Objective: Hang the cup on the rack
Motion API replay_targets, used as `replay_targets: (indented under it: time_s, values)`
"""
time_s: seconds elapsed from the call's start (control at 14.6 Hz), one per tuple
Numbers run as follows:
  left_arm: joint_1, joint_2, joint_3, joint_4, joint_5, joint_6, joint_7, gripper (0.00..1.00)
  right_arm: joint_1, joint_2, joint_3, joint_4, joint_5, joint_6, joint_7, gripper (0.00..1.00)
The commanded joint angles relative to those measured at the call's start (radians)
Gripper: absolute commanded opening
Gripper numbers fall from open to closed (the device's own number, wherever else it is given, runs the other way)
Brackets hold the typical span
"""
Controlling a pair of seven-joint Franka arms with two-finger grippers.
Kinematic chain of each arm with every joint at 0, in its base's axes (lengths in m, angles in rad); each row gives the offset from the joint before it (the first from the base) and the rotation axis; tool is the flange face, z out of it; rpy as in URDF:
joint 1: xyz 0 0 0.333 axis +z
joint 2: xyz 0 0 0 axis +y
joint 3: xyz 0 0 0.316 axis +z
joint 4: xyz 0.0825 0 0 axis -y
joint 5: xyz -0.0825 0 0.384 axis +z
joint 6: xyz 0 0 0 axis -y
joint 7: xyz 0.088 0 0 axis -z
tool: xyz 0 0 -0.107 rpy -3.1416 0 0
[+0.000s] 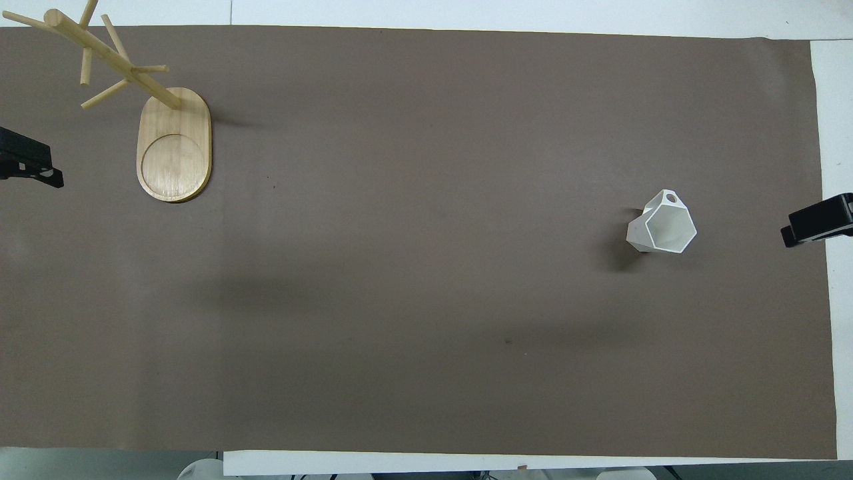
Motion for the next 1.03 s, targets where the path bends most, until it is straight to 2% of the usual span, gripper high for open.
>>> replay_targets:
  time_s: [0.0,0.34,0.48,0.62,0.75,0.96]
  values:
    - [0.005,-0.024,-0.003,-0.03,0.016,0.015,0.001,1.0,-0.008,0.007,0.01,0.014,-0.02,-0.012,0.013,1.0]
    - [0.005,-0.024,-0.003,-0.03,0.016,0.015,0.001,1.0,-0.011,-0.007,0.009,-0.015,-0.008,-0.015,-0.004,1.0]
    - [0.004,-0.024,-0.003,-0.03,0.016,0.015,0.001,1.0,-0.008,-0.028,0.009,-0.05,-0.007,-0.012,-0.08,1.0]
    - [0.005,-0.022,-0.003,-0.03,0.016,0.015,0.001,1.0,-0.031,-0.033,0.004,-0.092,-0.004,0.081,-0.369,1.0]
    - [0.004,-0.022,-0.003,-0.03,0.016,0.013,0.001,1.0,-0.118,-0.039,0.003,-0.148,0.041,0.169,-0.665,1.0]
    - [0.005,-0.024,-0.003,-0.03,0.016,0.015,0.001,1.0,-0.271,0.065,0.003,-0.153,0.202,0.237,-1.067,1.0]
